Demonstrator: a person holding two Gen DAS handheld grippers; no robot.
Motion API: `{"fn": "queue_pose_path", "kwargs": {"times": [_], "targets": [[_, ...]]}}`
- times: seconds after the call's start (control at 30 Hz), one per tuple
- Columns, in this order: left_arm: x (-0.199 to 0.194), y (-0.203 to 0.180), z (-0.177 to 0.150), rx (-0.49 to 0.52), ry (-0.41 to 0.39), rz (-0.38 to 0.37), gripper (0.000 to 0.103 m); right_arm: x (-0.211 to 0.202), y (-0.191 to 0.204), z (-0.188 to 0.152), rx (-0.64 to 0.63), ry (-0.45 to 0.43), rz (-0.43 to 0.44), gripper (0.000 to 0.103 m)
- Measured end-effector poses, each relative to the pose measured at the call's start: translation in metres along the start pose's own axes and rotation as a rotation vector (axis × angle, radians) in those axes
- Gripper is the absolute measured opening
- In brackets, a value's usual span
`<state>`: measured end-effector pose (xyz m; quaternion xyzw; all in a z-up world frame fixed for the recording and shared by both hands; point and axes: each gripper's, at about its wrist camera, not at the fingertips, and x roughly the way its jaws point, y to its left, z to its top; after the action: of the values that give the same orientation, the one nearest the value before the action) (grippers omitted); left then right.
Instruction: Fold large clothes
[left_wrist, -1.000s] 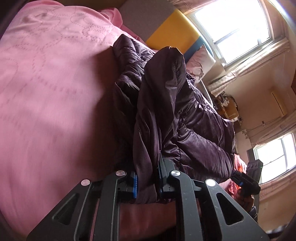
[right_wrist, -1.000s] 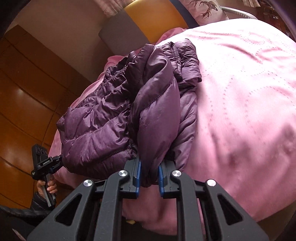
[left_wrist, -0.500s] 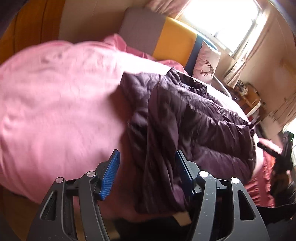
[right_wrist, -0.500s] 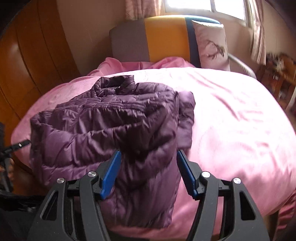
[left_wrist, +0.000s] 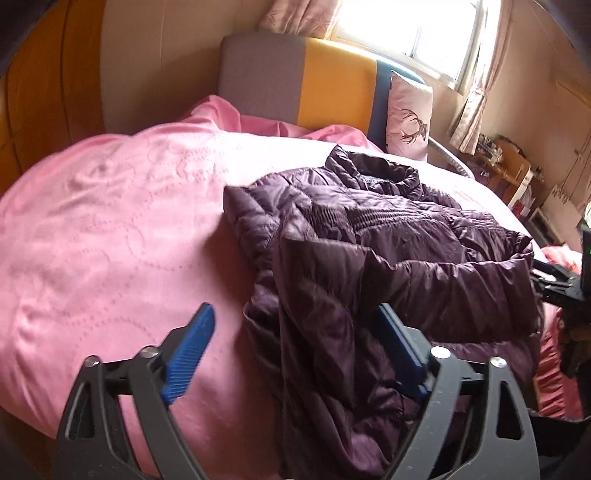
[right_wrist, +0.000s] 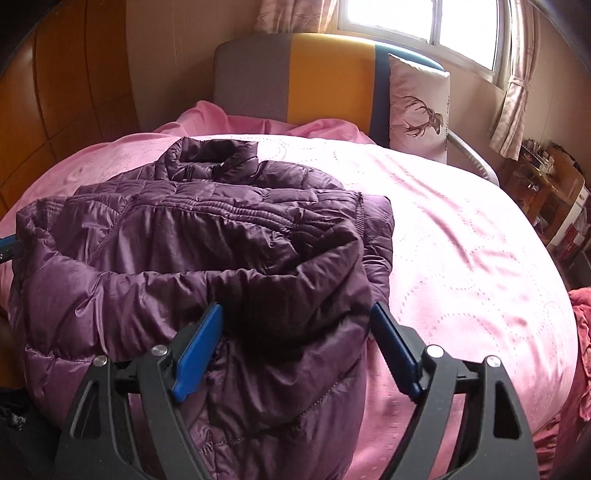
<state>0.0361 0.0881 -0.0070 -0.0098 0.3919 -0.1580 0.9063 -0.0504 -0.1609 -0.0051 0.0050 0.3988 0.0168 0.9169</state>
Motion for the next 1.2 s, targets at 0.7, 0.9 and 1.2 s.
{"fn": "queue_pose_path", "kwargs": {"times": [0.7, 0.9, 1.2], "targets": [[0.018, -0.020, 0.004, 0.062, 0.061, -0.038, 0.051, -0.009, 0.000, -0.003, -0.020, -0.029, 0.031, 0.065], [0.012, -0.023, 0.005, 0.069, 0.009, -0.066, 0.006, -0.001, 0.001, -0.005, -0.039, 0.007, 0.034, 0.010], [-0.030, -0.004, 0.015, 0.025, -0.087, -0.120, 0.002, -0.064, -0.009, 0.011, -0.006, -0.098, 0.060, 0.006]]}}
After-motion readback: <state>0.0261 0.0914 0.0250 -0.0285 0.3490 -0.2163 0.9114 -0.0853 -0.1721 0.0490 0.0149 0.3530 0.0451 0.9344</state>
